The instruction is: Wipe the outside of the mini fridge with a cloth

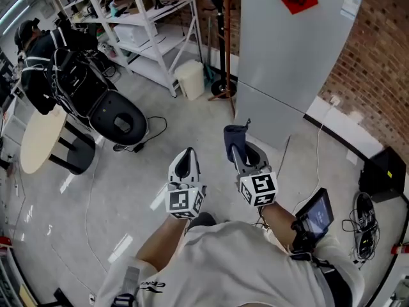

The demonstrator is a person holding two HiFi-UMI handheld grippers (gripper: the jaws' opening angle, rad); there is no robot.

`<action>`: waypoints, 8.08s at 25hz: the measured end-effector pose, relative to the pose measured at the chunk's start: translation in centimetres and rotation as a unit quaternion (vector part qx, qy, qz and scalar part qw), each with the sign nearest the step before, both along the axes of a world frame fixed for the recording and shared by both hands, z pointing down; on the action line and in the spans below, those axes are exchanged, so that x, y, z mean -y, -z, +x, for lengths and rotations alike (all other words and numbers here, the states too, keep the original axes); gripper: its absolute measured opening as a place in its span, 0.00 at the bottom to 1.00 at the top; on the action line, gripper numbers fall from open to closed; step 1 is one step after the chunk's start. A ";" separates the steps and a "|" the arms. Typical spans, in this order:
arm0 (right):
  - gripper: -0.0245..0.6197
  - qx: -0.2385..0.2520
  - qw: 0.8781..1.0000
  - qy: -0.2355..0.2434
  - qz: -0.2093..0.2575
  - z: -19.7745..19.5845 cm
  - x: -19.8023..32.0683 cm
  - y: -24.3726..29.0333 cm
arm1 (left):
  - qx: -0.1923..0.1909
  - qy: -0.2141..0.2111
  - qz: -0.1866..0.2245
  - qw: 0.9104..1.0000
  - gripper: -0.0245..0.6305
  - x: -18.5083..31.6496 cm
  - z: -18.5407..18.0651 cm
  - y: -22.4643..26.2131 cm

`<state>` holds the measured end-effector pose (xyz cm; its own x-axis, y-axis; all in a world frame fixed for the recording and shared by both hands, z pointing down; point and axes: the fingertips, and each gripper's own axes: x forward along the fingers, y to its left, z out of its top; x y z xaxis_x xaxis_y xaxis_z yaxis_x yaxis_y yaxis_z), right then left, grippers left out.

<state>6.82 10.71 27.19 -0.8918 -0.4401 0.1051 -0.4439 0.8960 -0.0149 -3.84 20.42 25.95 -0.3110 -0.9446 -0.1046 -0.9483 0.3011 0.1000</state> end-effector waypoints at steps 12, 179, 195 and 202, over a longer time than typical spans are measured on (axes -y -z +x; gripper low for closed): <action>0.17 -0.011 0.994 -0.109 0.019 -3.4 12.0 -0.2 | 0.007 -0.113 0.007 0.994 0.04 14.9 -5.5 0.2; 0.17 -0.068 0.914 -0.327 0.229 -15.2 56.6 25.7 | 0.028 -0.349 0.105 0.931 0.04 61.3 -11.4 22.8; 0.17 -0.074 0.880 -0.407 0.234 -1.5 54.7 25.3 | 0.033 -0.427 0.104 0.897 0.04 61.1 -0.7 22.7; 0.17 -0.055 0.857 -0.466 0.213 5.7 55.5 25.9 | 0.036 -0.449 0.104 0.886 0.04 61.2 2.6 22.7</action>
